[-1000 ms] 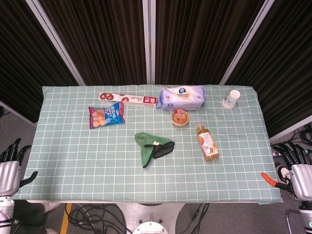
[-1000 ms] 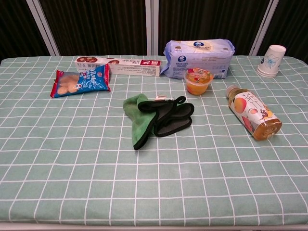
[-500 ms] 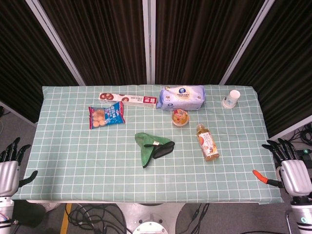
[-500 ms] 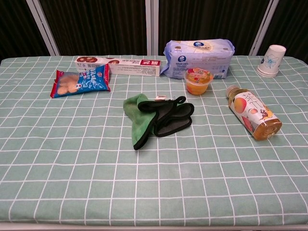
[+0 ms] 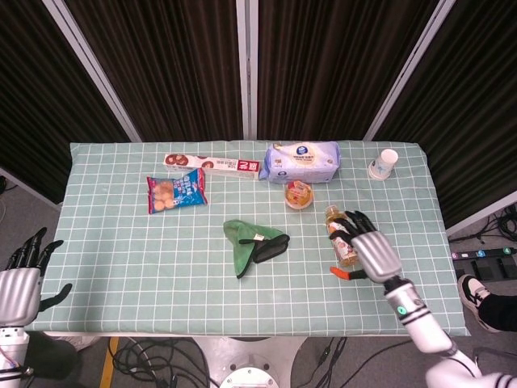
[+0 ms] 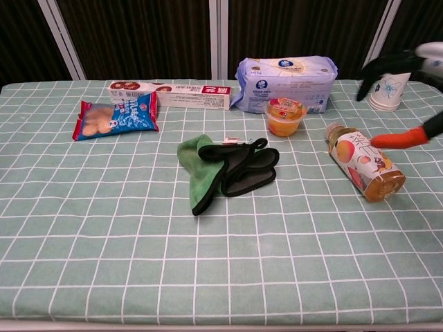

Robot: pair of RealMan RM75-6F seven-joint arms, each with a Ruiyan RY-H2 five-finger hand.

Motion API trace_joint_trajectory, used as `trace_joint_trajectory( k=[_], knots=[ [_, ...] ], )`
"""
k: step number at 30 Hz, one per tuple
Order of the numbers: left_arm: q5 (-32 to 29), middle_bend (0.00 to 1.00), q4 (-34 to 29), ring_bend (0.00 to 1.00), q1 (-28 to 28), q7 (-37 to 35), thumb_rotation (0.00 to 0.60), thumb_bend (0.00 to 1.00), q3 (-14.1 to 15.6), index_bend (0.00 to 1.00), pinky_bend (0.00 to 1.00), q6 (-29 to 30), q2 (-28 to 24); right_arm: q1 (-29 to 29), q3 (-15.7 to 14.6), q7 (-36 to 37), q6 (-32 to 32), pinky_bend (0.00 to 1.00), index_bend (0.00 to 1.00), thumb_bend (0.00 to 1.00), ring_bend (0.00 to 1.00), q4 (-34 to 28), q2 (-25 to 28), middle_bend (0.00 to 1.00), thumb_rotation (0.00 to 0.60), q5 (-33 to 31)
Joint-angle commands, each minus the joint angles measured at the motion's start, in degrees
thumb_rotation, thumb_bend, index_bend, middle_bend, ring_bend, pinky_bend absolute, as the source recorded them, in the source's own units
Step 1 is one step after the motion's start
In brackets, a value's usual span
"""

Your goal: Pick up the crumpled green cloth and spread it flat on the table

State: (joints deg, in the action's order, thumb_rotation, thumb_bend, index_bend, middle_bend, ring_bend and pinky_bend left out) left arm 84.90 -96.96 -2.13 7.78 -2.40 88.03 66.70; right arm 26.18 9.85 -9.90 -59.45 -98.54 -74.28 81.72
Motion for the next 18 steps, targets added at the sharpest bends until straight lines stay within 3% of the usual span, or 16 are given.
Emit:
trace_joint_trajectory(
  k=[1, 9, 18],
  knots=[
    [0.12, 0.13, 0.07, 0.1, -0.13, -0.14, 0.6, 0.23, 0.15, 0.25, 0.18, -0.27, 0.13, 7.2, 3.34, -7.15, 7.13, 0.0, 0.34, 0.09, 0.01, 4.55, -8.73, 0.14, 0.448, -7.64],
    [-0.51, 0.13, 0.08, 0.1, -0.35, -0.16, 0.6, 0.23, 0.07, 0.25, 0.18, -0.98, 0.19, 16.75, 5.5, -14.61, 12.21, 0.0, 0.34, 0.17, 0.01, 17.33, -21.52, 0.15, 0.45, -15.81],
    [-1.34, 0.13, 0.04, 0.1, -0.34, -0.75, 0.6, 0.23, -0.51, 0.25, 0.18, -0.8, 0.53, 24.03, 7.31, -14.35, 16.41, 0.0, 0.35, 0.23, 0.01, 29.99, -31.09, 0.16, 0.446, -20.91]
  ],
)
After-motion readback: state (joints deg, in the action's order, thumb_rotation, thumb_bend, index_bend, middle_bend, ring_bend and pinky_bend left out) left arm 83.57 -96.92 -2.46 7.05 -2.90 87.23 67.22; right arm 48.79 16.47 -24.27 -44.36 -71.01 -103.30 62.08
